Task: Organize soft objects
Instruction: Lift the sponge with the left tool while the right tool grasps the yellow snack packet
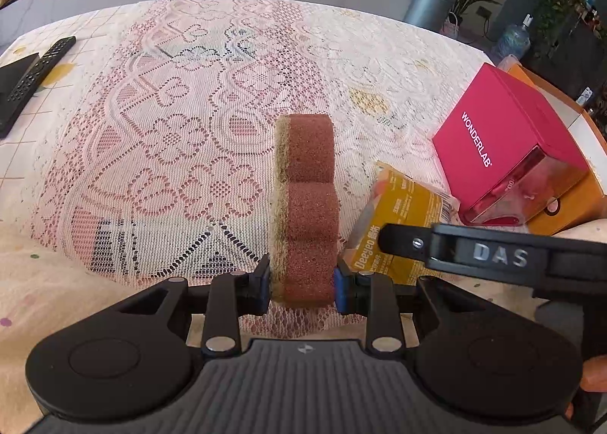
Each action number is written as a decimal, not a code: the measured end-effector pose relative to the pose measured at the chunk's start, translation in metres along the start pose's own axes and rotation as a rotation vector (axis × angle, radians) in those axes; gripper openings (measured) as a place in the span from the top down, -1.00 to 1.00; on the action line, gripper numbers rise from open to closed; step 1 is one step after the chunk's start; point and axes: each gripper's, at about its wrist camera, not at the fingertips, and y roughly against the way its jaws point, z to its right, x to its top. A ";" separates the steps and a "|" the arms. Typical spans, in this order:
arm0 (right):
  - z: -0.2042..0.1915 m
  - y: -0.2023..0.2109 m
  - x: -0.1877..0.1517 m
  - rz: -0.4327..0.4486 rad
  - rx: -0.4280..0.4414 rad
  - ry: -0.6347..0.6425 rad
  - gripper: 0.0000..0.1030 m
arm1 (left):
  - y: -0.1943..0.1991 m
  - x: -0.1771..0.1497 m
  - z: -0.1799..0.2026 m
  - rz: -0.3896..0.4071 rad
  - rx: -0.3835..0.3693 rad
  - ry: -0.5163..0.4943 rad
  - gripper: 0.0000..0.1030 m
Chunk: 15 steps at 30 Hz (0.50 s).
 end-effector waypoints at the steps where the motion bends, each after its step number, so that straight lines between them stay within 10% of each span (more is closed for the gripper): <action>1: -0.003 -0.003 0.000 -0.001 -0.004 -0.001 -0.51 | 0.000 0.000 0.000 0.000 -0.001 0.000 0.33; 8: -0.019 -0.019 -0.005 0.031 -0.127 0.064 -0.48 | 0.000 -0.001 0.004 0.001 0.018 -0.038 0.33; 15: -0.023 -0.014 -0.007 0.079 -0.156 0.116 0.07 | -0.001 -0.002 0.007 0.005 0.027 -0.059 0.33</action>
